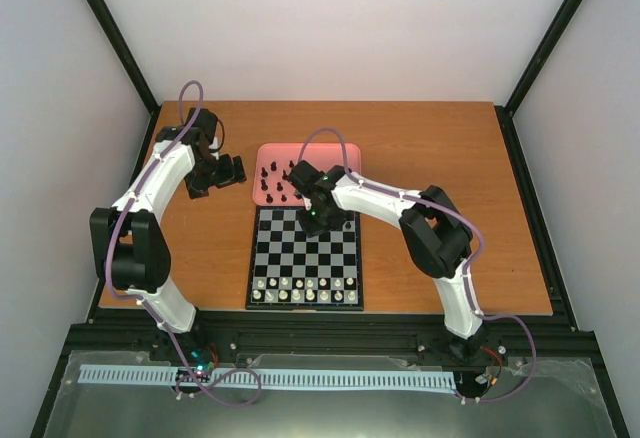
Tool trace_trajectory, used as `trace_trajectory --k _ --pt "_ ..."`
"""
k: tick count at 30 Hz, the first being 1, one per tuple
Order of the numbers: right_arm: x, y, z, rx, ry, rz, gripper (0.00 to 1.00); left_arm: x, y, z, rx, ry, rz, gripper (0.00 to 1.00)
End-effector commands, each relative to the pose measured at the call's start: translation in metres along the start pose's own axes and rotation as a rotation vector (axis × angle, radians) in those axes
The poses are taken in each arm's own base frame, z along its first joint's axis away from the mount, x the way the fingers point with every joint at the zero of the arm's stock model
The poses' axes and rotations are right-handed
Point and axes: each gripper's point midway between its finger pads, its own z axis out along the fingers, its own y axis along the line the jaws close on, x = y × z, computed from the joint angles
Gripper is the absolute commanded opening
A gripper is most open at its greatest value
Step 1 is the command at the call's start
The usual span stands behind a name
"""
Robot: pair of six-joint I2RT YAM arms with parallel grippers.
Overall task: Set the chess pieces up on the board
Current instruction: Place the chess piece on the chessboard, then adjust the chess piece on the chessboard.
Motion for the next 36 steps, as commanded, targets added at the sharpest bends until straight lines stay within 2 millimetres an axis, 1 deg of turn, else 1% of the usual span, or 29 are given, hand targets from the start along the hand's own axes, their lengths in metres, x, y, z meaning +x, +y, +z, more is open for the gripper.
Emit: trace_trajectory --k 1,3,7,12,16,19,21,27,33,36 --pt "0.0 0.005 -0.036 -0.016 -0.052 -0.02 0.03 -0.004 -0.003 -0.008 0.014 -0.031 -0.007 1.0" --pt "0.004 0.001 -0.041 0.002 -0.05 -0.018 0.03 -0.004 -0.003 -0.009 0.015 -0.032 -0.008 1.0" --pt "0.008 -0.007 -0.045 0.024 -0.043 0.005 0.03 -0.004 -0.004 -0.011 0.021 -0.036 -0.007 1.0" --pt "0.004 -0.017 -0.05 0.033 -0.055 0.033 0.03 -0.003 -0.004 -0.012 0.024 -0.036 -0.007 1.0" --pt "-0.009 -0.022 -0.06 0.04 -0.092 0.04 0.03 -0.003 -0.004 -0.013 0.025 -0.041 -0.007 1.0" --pt "-0.011 -0.023 -0.062 0.037 -0.085 0.036 0.03 -0.003 -0.004 -0.014 0.025 -0.043 -0.005 1.0" --pt "-0.007 -0.022 -0.058 0.025 -0.07 0.032 0.03 -0.003 -0.004 -0.015 0.023 -0.043 -0.006 1.0" --pt "0.011 -0.022 -0.037 -0.001 -0.008 0.033 0.03 -0.002 -0.002 -0.012 0.019 -0.04 -0.007 1.0" --pt "0.018 -0.021 -0.023 -0.015 0.03 0.027 0.03 -0.002 -0.003 -0.009 0.016 -0.03 -0.008 1.0" --pt "0.015 -0.021 -0.02 -0.012 0.025 0.025 0.03 -0.003 -0.003 -0.007 0.015 -0.028 -0.007 1.0"
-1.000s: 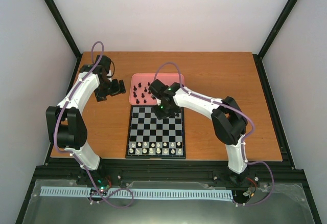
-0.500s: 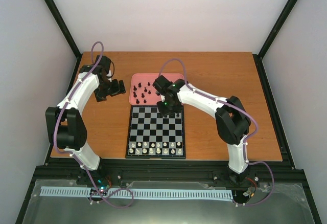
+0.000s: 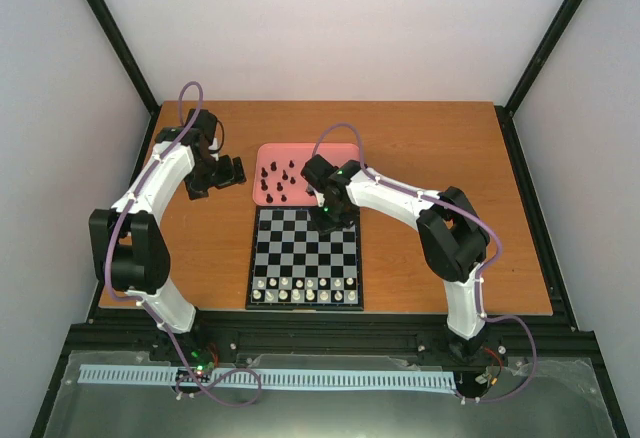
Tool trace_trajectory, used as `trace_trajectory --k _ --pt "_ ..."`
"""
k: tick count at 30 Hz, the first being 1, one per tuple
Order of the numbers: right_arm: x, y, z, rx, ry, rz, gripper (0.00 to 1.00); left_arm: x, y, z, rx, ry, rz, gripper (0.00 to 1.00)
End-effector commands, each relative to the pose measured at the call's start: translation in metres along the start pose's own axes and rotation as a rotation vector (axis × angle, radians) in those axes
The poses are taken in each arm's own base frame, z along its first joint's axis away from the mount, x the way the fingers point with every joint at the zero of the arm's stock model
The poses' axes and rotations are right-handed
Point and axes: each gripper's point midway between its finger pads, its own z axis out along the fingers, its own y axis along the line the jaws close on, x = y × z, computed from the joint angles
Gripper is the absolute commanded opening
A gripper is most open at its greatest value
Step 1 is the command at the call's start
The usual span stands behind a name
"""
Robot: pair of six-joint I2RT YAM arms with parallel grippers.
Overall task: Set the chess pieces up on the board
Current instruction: Adjust the chess piece on the chessboard.
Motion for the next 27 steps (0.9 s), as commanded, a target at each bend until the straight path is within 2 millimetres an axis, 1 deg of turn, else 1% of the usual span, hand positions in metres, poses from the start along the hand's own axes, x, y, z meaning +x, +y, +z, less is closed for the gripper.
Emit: trace_trajectory --k 1,7,13,24,27 --pt "-0.003 0.0 0.01 -0.001 0.007 -0.012 0.03 -0.006 -0.004 -0.007 0.014 -0.029 -0.006 1.0" --pt "-0.004 -0.005 0.02 0.015 0.023 0.004 0.03 -0.006 -0.003 -0.004 0.007 -0.023 -0.007 1.0" --pt "-0.013 -0.011 0.02 0.027 0.008 0.011 0.03 -0.007 -0.002 -0.003 -0.001 -0.022 -0.006 1.0" --pt "-0.018 -0.012 0.022 0.024 0.003 0.013 0.03 -0.008 -0.002 -0.002 -0.003 -0.022 -0.006 1.0" --pt "-0.016 -0.011 0.022 0.019 0.007 0.013 0.03 -0.008 -0.002 -0.002 -0.003 -0.021 -0.007 1.0"
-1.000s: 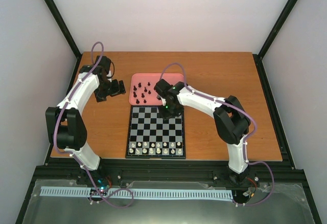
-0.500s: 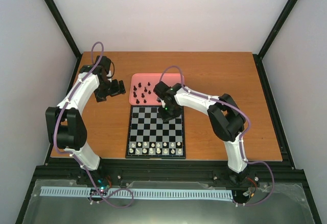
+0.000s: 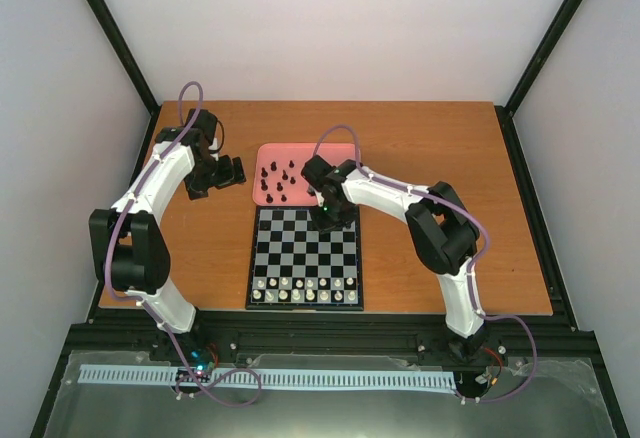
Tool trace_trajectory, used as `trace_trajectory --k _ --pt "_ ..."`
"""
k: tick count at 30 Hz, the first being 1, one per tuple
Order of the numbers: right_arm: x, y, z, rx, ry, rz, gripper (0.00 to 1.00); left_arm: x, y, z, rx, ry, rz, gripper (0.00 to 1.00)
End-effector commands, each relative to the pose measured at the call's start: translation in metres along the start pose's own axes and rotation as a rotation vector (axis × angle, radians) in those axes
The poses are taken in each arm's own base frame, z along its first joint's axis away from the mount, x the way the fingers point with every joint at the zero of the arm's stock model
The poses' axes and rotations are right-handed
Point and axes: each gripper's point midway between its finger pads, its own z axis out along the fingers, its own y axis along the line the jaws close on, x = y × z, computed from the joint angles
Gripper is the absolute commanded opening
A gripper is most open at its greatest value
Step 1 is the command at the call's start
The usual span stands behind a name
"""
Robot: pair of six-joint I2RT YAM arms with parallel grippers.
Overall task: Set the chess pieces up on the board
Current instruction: Adjust the chess piece on the chessboard, then pick up the chess piece from the storage box.
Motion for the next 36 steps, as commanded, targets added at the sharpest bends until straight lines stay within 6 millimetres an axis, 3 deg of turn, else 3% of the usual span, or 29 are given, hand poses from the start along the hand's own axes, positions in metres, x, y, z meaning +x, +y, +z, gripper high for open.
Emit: trace_trajectory --k 1,6,11,14,17,19,22,29,36 --pt "-0.007 0.001 -0.001 -0.002 -0.018 -0.007 0.03 -0.007 -0.003 -0.001 0.002 -0.018 -0.007 1.0" --pt "0.0 0.005 -0.013 -0.029 -0.016 -0.013 0.03 -0.008 -0.004 -0.002 0.007 -0.018 -0.008 1.0" --pt "0.001 0.012 -0.047 -0.052 -0.052 -0.025 0.03 -0.007 -0.005 -0.003 0.013 -0.018 -0.008 1.0" --pt "-0.006 0.014 -0.07 -0.045 -0.088 -0.027 0.1 -0.007 -0.005 -0.003 0.015 -0.02 -0.009 1.0" --pt "-0.025 0.016 -0.087 -0.033 -0.14 -0.041 0.21 -0.007 -0.006 -0.004 0.021 -0.022 -0.01 1.0" --pt "-0.045 0.018 -0.094 -0.037 -0.179 -0.038 0.39 -0.007 -0.007 -0.006 0.024 -0.023 -0.009 1.0" --pt "-0.082 0.02 -0.102 -0.068 -0.239 -0.024 0.49 -0.008 -0.005 -0.01 0.014 -0.032 -0.005 1.0" --pt "-0.16 0.01 -0.089 -0.064 -0.346 -0.04 0.63 -0.009 0.0 -0.016 -0.014 -0.051 -0.001 1.0" --pt "-0.184 0.014 -0.04 -0.113 -0.336 -0.076 0.64 -0.013 -0.001 -0.014 -0.02 -0.044 0.0 1.0"
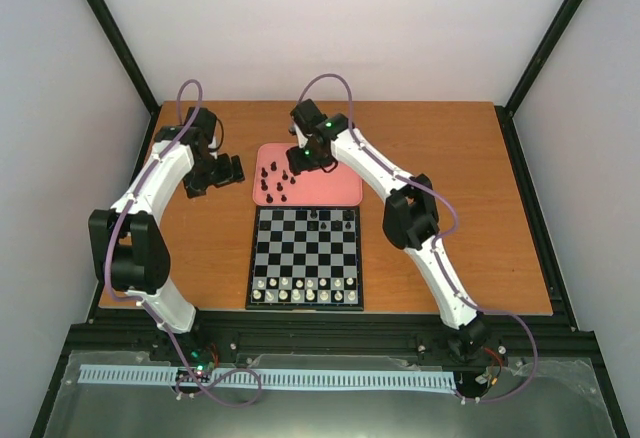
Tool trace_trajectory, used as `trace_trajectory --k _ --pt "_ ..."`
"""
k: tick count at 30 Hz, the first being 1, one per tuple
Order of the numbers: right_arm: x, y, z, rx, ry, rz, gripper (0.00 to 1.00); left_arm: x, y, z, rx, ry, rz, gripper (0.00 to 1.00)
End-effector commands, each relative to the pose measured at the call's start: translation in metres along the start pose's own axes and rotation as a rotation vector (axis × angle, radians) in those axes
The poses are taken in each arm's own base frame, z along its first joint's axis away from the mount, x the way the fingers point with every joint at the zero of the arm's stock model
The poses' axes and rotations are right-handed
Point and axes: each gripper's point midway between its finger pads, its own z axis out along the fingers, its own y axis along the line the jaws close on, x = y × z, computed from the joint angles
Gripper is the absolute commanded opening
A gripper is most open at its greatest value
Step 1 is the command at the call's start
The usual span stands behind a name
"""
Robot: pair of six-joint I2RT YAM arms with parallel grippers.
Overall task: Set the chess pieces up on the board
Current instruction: Pick up the chess piece from the storage box.
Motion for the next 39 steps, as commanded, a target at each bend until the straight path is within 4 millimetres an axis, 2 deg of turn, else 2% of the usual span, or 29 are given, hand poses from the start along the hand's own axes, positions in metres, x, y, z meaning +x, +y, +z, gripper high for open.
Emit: trace_trajectory --k 1,8,12,15,23,39 --pt "0.0 0.011 0.021 -0.061 0.002 -0.042 0.64 -0.01 -0.003 -0.01 -0.003 -0.027 -0.001 1.0" --pt "0.001 0.011 0.048 -0.082 -0.007 -0.041 0.59 -0.009 -0.001 -0.004 -0.011 -0.015 -0.003 1.0" --pt "0.007 0.009 0.062 -0.087 0.013 -0.026 0.49 -0.008 -0.002 -0.001 -0.013 -0.008 -0.001 1.0" --pt "0.009 0.008 0.07 -0.092 0.015 -0.013 0.45 -0.009 -0.002 0.0 -0.012 -0.006 -0.001 1.0" --pt "0.003 0.007 0.077 -0.086 -0.011 -0.002 0.38 -0.008 -0.003 0.003 -0.008 0.006 -0.003 1.0" --pt "0.007 0.006 0.088 -0.09 0.005 0.009 0.24 -0.008 -0.004 0.009 -0.005 0.018 -0.005 1.0"
